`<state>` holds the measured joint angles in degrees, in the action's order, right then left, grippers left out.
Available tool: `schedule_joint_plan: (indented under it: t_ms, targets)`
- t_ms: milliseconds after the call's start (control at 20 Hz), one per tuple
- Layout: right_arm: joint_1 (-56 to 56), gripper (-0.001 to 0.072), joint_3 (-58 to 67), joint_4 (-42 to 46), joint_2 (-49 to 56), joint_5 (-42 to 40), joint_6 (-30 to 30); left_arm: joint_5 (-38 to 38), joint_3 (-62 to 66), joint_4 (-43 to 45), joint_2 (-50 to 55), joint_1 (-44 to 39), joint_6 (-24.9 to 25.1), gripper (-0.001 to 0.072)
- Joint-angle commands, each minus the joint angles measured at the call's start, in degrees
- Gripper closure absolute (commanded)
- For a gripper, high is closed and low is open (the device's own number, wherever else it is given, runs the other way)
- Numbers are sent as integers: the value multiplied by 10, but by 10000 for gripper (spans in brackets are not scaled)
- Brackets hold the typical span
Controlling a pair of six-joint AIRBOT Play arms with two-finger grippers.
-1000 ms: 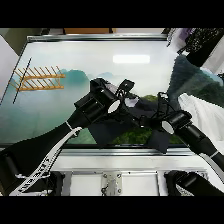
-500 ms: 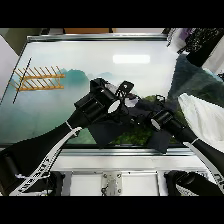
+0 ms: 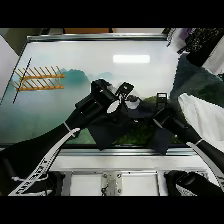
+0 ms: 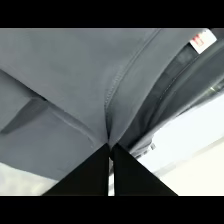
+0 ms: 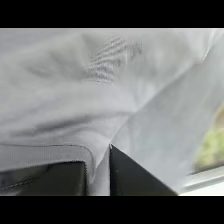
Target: Fold the clothes and pants, and hang the long-sleeved shirts on hangers.
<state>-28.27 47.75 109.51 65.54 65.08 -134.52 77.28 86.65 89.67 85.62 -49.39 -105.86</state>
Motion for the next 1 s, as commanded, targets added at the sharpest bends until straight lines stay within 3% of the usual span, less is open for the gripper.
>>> schedule_joint_plan:
  t_ms: [0,150,250,400,550,800,950]
  targets:
    - [7,696,100,-5,-48,139,191,11,2,-22,-52,5,28,693]
    - [10,696,245,-56,-69,302,272,31,2,-135,-120,19,52,694]
    - [10,696,296,-115,-83,358,276,71,1,-189,-153,14,54,693]
    - [9,696,293,-212,-117,406,240,101,-45,-191,-209,-15,38,694]
    - [9,697,268,-297,-150,403,196,85,-144,-192,-263,-18,19,693]
    - [9,697,265,-196,-115,337,189,-51,-205,-193,-222,64,35,693]
    - [-3,697,239,-195,-93,312,174,-45,-205,-193,-173,68,49,693]
